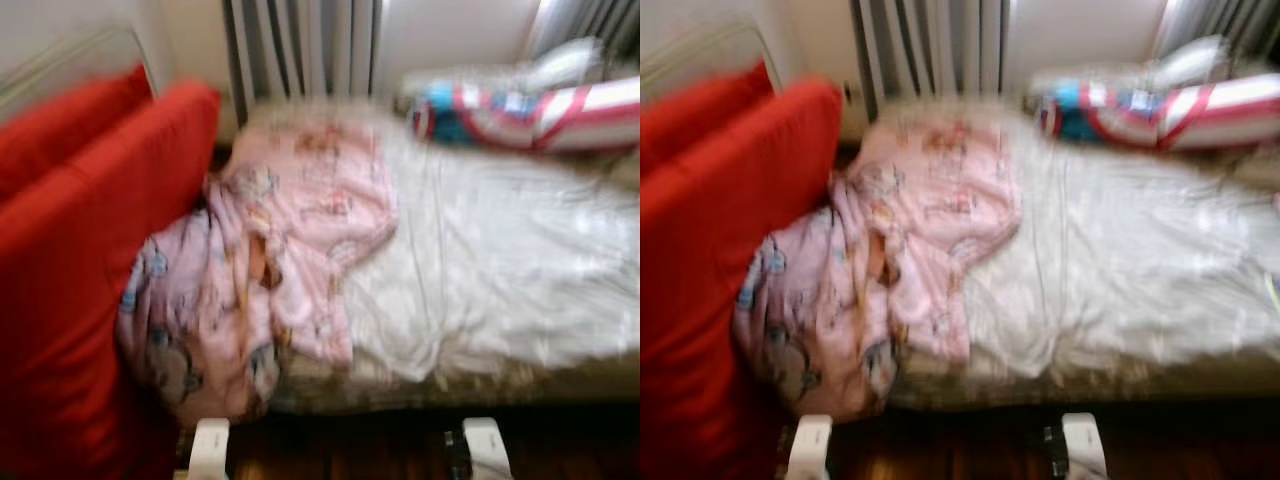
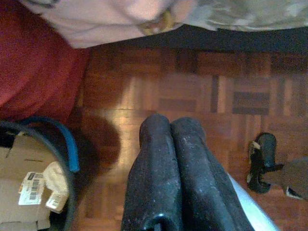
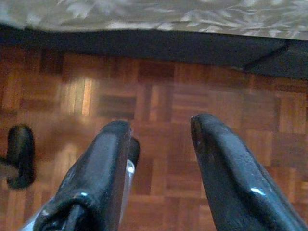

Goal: Clean up the room

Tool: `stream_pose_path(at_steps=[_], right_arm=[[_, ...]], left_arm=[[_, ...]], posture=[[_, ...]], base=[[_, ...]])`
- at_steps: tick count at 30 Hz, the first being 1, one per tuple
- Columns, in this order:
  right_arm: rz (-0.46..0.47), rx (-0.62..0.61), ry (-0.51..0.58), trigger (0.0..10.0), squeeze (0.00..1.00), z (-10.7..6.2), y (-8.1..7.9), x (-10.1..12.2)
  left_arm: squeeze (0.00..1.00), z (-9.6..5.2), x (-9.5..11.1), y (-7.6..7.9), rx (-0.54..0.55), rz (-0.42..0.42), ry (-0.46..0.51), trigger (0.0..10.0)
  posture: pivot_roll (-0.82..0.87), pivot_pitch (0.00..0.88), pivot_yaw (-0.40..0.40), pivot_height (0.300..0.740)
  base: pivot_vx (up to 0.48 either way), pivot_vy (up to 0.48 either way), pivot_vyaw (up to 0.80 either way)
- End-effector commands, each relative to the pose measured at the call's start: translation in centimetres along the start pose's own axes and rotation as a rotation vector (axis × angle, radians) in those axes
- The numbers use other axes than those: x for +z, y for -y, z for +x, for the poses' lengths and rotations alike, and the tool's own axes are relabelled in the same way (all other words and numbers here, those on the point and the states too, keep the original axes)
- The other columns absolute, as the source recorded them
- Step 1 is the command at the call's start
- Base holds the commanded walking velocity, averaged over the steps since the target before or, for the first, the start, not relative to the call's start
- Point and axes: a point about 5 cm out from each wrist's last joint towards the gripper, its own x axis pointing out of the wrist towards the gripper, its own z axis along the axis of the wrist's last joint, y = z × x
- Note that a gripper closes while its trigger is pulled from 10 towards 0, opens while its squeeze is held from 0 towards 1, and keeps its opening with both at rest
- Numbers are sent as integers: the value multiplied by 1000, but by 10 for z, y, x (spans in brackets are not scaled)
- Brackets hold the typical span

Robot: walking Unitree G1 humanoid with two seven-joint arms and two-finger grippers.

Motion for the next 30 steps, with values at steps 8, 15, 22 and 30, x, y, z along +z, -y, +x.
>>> stream_pose_path(at_steps=[8, 15, 22, 30], right_arm=[[-4, 3, 5, 10000, 0, 1, -1, 2], [-9, 6, 4, 10000, 0, 1, -1, 3], [-33, 10, 2, 10000, 0, 1, -1, 4], [-16, 7, 2, 10000, 0, 1, -1, 3]], left_arm=[[0, -2, -7, -2, 5, 10, -21, 10000], [0, -2, -6, -2, 4, 7, -6, 10000], [0, -1, -6, -2, 0, 4, -12, 10000], [0, -1, -6, -2, -3, 8, -11, 10000]], posture=[[-36, 38, -23, 740], [-34, 40, -24, 740], [-36, 41, -23, 740], [-35, 40, -24, 740]], base=[[0, 77, 0], [0, 0, 0], [0, 0, 168], [0, 0, 300]])
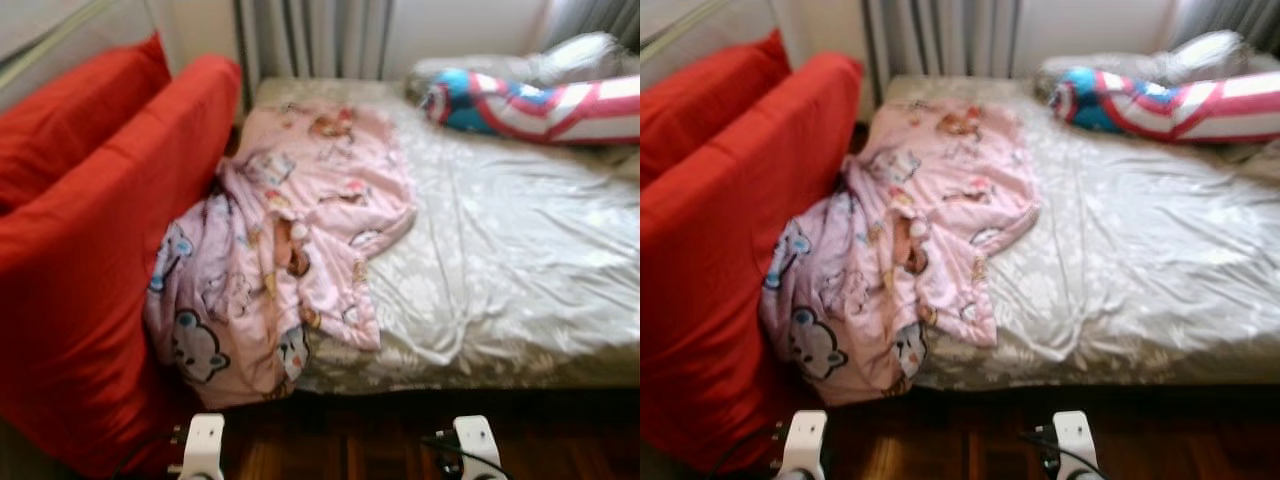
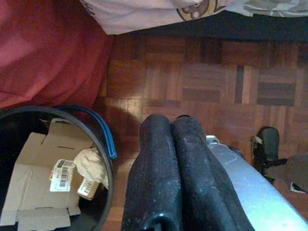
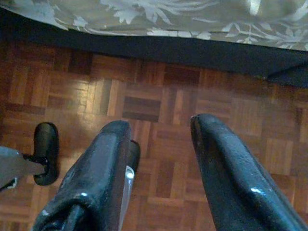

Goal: Clean up the room

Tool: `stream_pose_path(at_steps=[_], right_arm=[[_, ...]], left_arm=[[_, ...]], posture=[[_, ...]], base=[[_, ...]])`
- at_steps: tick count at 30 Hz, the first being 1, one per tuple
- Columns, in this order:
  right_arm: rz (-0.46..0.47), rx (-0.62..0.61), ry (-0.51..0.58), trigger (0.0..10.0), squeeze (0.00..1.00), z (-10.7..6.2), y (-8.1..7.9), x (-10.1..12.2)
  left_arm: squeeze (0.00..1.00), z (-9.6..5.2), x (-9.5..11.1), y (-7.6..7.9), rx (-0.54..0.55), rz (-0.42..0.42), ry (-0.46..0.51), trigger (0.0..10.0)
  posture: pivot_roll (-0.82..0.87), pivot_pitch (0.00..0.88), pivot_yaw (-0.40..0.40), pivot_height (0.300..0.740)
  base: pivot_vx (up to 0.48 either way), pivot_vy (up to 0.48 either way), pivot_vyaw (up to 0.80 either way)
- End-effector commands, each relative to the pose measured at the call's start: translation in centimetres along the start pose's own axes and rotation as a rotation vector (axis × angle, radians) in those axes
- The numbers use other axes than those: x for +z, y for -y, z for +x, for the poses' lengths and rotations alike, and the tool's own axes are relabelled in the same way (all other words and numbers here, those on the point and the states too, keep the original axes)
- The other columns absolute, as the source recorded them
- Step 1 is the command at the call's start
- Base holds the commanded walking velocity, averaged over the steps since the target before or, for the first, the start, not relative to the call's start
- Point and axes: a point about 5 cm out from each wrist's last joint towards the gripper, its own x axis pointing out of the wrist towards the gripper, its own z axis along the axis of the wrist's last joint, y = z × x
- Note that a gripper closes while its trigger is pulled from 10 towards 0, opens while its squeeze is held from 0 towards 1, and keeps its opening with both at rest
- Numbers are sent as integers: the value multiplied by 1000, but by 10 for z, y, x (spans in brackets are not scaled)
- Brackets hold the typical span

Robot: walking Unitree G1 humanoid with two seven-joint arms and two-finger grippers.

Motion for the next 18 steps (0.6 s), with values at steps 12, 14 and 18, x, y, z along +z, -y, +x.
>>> stream_pose_path(at_steps=[12, 14, 18], right_arm=[[-14, 6, -24, 10000, 0, -2, 1, -8], [-14, 6, -24, 10000, 0, -2, 1, -8], [11, 7, -20, 10000, 0, -2, 1, -8]], left_arm=[[0, -1, -6, 1, -11, 2, -24, 10000], [0, -1, -6, 1, -11, 2, -24, 10000], [0, -1, -6, 1, -12, 5, -25, 10000]], posture=[[-36, 42, -22, 740], [-36, 42, -22, 740], [-34, 43, -22, 740]], base=[[60, 0, 200], [244, 0, 800], [259, 0, 400]])
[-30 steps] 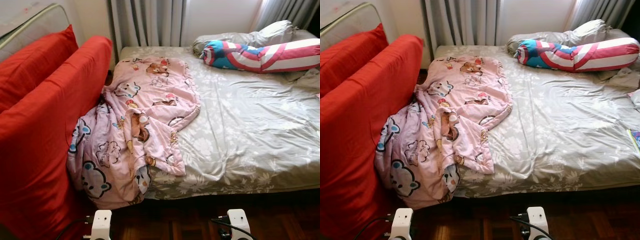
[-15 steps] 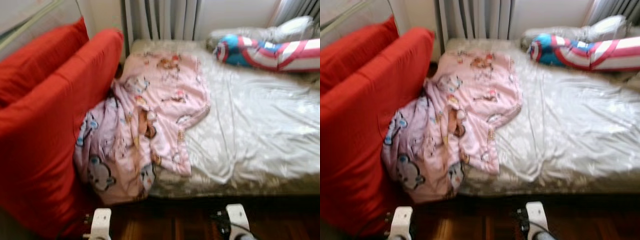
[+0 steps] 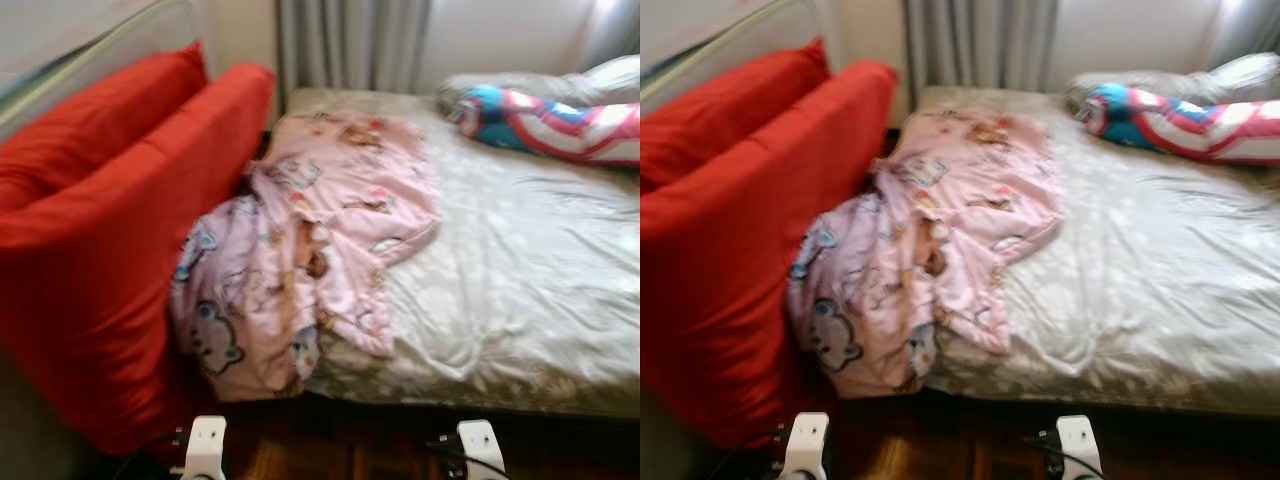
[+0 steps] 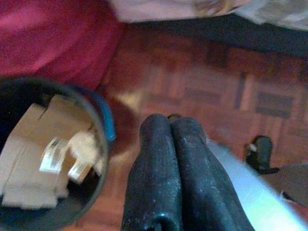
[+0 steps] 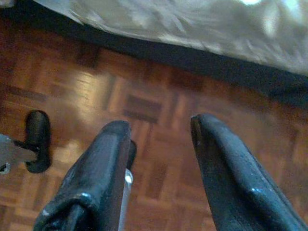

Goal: Clean up the room

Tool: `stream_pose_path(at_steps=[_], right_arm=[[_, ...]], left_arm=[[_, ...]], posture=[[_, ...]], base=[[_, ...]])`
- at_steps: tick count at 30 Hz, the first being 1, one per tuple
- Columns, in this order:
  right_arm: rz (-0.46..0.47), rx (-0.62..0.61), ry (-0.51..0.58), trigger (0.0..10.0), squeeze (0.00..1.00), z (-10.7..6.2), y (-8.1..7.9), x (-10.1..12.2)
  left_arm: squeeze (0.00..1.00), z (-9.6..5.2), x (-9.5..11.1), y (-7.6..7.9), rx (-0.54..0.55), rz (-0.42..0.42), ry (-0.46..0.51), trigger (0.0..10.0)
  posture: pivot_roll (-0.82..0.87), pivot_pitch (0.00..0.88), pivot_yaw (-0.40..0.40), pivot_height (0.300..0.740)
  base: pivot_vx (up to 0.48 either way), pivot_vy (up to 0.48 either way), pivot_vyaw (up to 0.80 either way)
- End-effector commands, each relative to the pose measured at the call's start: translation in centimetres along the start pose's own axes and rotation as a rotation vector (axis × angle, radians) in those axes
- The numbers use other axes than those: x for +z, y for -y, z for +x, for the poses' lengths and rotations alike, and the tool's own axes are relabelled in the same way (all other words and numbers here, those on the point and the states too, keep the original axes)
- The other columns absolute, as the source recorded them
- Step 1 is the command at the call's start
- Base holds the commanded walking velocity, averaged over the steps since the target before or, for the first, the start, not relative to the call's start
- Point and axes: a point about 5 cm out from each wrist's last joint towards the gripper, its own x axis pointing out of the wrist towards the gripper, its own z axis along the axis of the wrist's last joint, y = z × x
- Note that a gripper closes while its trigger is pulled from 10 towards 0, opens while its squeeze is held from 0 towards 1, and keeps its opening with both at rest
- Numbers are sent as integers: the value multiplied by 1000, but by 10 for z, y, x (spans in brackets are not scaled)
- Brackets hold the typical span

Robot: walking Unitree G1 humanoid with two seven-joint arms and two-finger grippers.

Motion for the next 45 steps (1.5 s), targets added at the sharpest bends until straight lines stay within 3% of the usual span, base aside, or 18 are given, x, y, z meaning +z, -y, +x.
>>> stream_pose_path(at_steps=[1, 13, 23, 36, 45], right_arm=[[11, -6, -6, 10000, 0, -1, 2, -3], [32, 1, 2, 10000, 0, 0, -2, -3], [43, 0, 15, 10000, 0, 0, -2, -2], [65, 17, 18, 10000, 0, -1, -3, -3], [98, 43, 116, 10000, 0, -1, -4, 6]], left_arm=[[0, 1, 0, 3, -12, 7, -10, 10000], [0, 0, 1, -2, -9, 18, -12, 10000], [0, 0, 1, -1, -12, 21, -13, 10000], [0, 0, -1, 0, -15, 15, -14, 10000], [0, 0, 1, 0, -7, -6, 6, 10000]], posture=[[-33, 42, -21, 740], [-35, 40, 2, 740], [-32, 35, 0, 740], [-37, 19, -2, 740], [-48, 31, -3, 740]], base=[[262, 0, 0], [263, 0, 0], [262, 0, 753], [241, 0, 0], [0, 0, 0]])
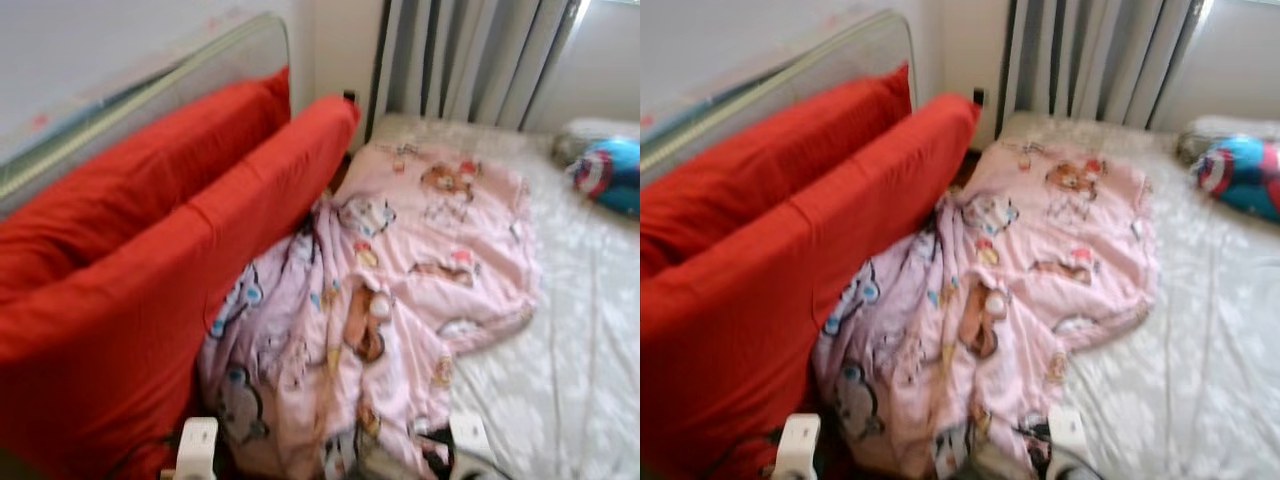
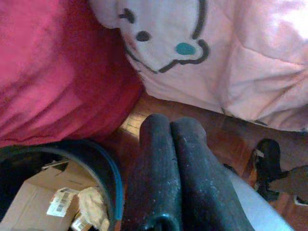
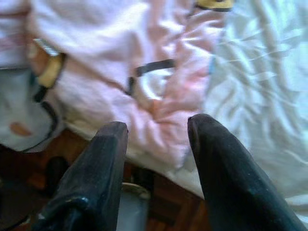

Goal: Clean up the room

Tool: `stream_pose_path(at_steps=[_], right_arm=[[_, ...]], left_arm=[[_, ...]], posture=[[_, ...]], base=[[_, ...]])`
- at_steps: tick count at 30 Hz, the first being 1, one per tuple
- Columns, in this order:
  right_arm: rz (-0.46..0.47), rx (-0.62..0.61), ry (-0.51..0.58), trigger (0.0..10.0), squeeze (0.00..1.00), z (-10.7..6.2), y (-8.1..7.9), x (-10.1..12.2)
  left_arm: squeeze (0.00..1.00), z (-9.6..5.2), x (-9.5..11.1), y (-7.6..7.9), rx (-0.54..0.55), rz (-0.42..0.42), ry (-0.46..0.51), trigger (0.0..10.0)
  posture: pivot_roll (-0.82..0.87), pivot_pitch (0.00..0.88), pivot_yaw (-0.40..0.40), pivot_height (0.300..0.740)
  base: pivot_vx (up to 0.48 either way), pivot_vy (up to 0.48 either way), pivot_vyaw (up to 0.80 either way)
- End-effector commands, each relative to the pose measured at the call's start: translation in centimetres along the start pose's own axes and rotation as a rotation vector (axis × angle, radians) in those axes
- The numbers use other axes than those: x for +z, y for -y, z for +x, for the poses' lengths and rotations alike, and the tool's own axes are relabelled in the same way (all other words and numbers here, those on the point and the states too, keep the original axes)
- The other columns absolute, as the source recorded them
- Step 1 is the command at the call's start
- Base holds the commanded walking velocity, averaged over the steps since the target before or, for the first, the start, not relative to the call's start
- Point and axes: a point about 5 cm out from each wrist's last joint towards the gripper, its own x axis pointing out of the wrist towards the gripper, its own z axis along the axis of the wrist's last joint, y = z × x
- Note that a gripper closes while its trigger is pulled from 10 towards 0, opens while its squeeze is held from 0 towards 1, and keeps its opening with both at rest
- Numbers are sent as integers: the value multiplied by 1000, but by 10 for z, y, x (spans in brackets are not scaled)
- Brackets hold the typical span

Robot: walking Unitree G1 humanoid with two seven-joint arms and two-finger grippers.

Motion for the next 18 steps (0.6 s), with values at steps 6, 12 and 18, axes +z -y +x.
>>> stream_pose_path(at_steps=[6, 12, 18], right_arm=[[40, 39, 95, 10000, 0, -1, -2, 6], [33, 55, 137, 10000, 0, -2, -2, 9], [27, 64, 146, 10000, 0, -3, -1, 8]], left_arm=[[0, -2, -9, -3, 10, -5, -17, 10000], [0, -4, -6, -2, 21, -25, 48, 10000], [0, -6, 1, -1, 23, -75, 166, 10000]], posture=[[-56, 47, -3, 740], [-57, 65, -8, 740], [-49, 78, -15, 740]], base=[[0, 0, 0], [0, 0, 0], [0, 0, 0]])
